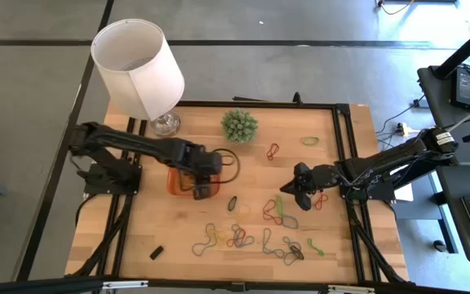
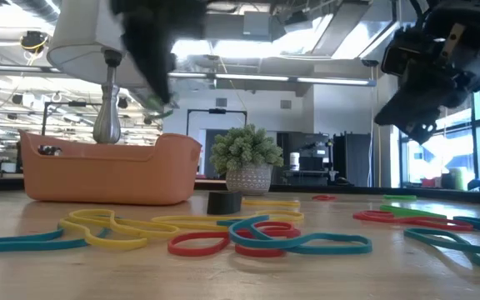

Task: Pick and place rubber bands into bin
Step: Put the green rubber band into the orange bin

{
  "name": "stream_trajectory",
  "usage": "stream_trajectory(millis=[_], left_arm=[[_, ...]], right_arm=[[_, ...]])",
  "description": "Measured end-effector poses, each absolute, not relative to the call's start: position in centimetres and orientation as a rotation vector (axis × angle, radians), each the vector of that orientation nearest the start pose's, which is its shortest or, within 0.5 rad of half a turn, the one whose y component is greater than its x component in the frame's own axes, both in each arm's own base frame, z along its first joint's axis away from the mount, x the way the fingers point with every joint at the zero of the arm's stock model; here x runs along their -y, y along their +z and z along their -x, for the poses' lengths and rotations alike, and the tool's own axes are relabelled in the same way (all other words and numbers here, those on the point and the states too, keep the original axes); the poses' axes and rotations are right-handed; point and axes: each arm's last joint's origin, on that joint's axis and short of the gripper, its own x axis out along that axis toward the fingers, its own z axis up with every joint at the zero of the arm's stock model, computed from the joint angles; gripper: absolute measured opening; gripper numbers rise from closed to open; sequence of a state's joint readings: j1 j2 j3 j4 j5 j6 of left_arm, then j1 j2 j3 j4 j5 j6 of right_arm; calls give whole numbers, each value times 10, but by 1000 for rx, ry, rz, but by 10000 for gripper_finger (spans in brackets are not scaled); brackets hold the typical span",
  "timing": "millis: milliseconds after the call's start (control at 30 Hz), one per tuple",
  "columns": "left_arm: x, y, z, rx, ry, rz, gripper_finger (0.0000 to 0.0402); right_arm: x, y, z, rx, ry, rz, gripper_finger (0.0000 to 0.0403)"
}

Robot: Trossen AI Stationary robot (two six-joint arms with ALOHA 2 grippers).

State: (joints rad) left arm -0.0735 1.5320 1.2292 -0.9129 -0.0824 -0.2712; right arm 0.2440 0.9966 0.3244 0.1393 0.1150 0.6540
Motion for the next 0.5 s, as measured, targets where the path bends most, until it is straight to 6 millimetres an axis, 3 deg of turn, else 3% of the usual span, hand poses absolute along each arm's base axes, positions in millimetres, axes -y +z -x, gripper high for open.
stream_trajectory(millis=[233, 500], left_arm=[[5, 217, -252, -1229, 161, 221, 2], [-7, 174, -230, -1290, 156, 265, 2]], right_arm=[[-42, 173, -186, -505, -66, -544, 16], [-42, 177, -187, -465, -62, -551, 16]])
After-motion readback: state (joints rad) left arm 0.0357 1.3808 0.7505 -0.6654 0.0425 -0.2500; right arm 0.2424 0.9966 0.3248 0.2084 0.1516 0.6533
